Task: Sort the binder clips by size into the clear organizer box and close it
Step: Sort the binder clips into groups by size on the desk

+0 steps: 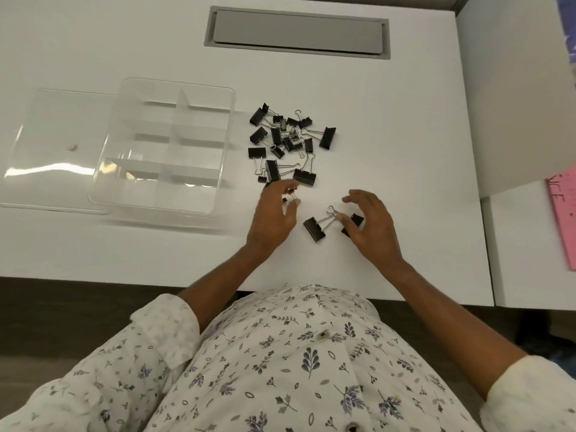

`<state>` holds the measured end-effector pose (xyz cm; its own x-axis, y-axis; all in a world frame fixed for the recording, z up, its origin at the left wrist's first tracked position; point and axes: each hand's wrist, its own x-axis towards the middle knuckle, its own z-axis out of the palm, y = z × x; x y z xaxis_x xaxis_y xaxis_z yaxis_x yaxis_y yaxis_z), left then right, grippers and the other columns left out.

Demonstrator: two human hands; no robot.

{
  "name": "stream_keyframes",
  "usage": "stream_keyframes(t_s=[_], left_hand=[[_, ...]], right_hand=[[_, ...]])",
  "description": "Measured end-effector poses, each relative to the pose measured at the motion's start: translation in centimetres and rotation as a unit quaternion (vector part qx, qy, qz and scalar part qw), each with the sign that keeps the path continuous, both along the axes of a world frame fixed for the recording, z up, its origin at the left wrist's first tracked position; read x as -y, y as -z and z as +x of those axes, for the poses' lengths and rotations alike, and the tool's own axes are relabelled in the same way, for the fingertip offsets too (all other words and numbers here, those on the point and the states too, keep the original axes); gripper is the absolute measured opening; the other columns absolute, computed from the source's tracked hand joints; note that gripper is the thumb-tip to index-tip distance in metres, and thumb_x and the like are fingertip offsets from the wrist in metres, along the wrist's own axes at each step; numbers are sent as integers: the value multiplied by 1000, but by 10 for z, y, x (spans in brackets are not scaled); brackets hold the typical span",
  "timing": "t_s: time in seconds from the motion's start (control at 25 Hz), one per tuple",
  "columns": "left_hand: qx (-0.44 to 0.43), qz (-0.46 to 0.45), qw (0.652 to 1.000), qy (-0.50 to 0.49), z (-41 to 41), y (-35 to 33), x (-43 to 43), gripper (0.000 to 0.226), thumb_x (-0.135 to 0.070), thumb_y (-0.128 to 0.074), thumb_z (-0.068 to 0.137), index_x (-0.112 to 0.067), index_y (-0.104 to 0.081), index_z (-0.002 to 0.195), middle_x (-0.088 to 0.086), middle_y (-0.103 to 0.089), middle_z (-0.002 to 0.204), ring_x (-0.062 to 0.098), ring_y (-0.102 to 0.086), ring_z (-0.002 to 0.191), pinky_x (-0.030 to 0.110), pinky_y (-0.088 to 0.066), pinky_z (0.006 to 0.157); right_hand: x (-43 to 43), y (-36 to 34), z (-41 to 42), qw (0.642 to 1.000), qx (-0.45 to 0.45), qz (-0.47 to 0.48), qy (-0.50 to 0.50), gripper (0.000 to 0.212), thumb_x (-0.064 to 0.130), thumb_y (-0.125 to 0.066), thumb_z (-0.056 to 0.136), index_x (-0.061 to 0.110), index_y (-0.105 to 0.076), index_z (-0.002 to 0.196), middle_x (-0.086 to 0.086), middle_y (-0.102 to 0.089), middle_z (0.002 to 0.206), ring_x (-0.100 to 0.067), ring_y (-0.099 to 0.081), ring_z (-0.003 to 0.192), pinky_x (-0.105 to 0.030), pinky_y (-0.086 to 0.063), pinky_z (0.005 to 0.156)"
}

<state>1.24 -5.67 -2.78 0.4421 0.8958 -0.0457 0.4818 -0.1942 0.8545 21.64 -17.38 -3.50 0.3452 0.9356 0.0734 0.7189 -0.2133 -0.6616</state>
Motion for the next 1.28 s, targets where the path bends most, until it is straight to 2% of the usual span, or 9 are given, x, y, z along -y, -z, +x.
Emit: stream_keyframes(t_s=[0.2,0.28,0.36,0.48,0.6,0.68,0.84,1.04,1.28], left_hand=[[-138,47,989,-17,-9,3,-47,47,-14,-65,96,-12,-55,142,10,-45,153,30,-39,140,40,-38,114],[-202,64,977,31,-11,8,-56,54,-15,-65,97,-10,-49,149,11,-36,162,32,-32,148,44,-39,115],[-234,90,966,61,-9,9,-62,52,-18,-65,97,-9,-51,146,10,-37,162,32,-35,147,46,-42,113],[-221,84,971,47,-6,6,-70,43,-19,-70,94,-6,-60,134,9,-48,152,29,-42,139,45,-44,112],[-205,57,976,39,-6,7,-81,42,-20,-78,88,-8,-64,126,8,-53,139,27,-47,130,43,-48,106],[-195,39,980,33,-8,6,-88,47,-22,-83,83,-11,-64,124,7,-53,132,26,-49,123,38,-49,100],[-188,29,982,12,-6,0,-96,52,-16,-84,79,-14,-61,126,10,-51,129,27,-52,118,32,-47,92],[-187,26,982,6,-4,-3,-102,51,-11,-83,76,-18,-61,122,9,-51,126,26,-57,108,30,-45,84],[-167,38,985,-4,-3,-7,-103,44,-2,-75,81,-17,-62,120,7,-54,126,22,-57,116,33,-52,93]], right_hand=[[-76,0,-17,986,77,-74,-131,56,5,-55,100,21,-46,153,-11,-43,156,-33,-43,141,-43,-44,110],[-98,2,-28,967,146,-97,-186,61,-1,-56,96,20,-47,152,-14,-46,154,-38,-44,139,-49,-51,99],[-109,5,-32,960,169,-97,-201,50,2,-60,95,17,-57,142,-14,-51,147,-39,-48,133,-51,-56,91],[-114,5,-28,977,105,-90,-160,20,16,-67,96,13,-69,116,-10,-55,132,-33,-53,120,-48,-56,89],[-108,6,-12,989,26,-74,-126,10,13,-71,91,13,-71,101,-5,-58,119,-21,-57,106,-39,-54,90],[-98,4,3,995,-40,-37,-86,20,4,-71,84,11,-67,103,-6,-59,114,-15,-57,102,-36,-52,93],[-72,-8,35,991,-120,-52,-29,53,2,-74,75,12,-58,125,-3,-59,129,-19,-54,122,-34,-47,104],[-46,-16,66,973,-124,-122,-152,65,6,-72,74,19,-55,136,5,-56,137,-13,-54,127,-30,-45,109],[-53,-20,64,939,-33,-173,-296,68,-1,-61,74,21,-53,138,3,-47,145,-15,-41,138,-33,-40,111]])
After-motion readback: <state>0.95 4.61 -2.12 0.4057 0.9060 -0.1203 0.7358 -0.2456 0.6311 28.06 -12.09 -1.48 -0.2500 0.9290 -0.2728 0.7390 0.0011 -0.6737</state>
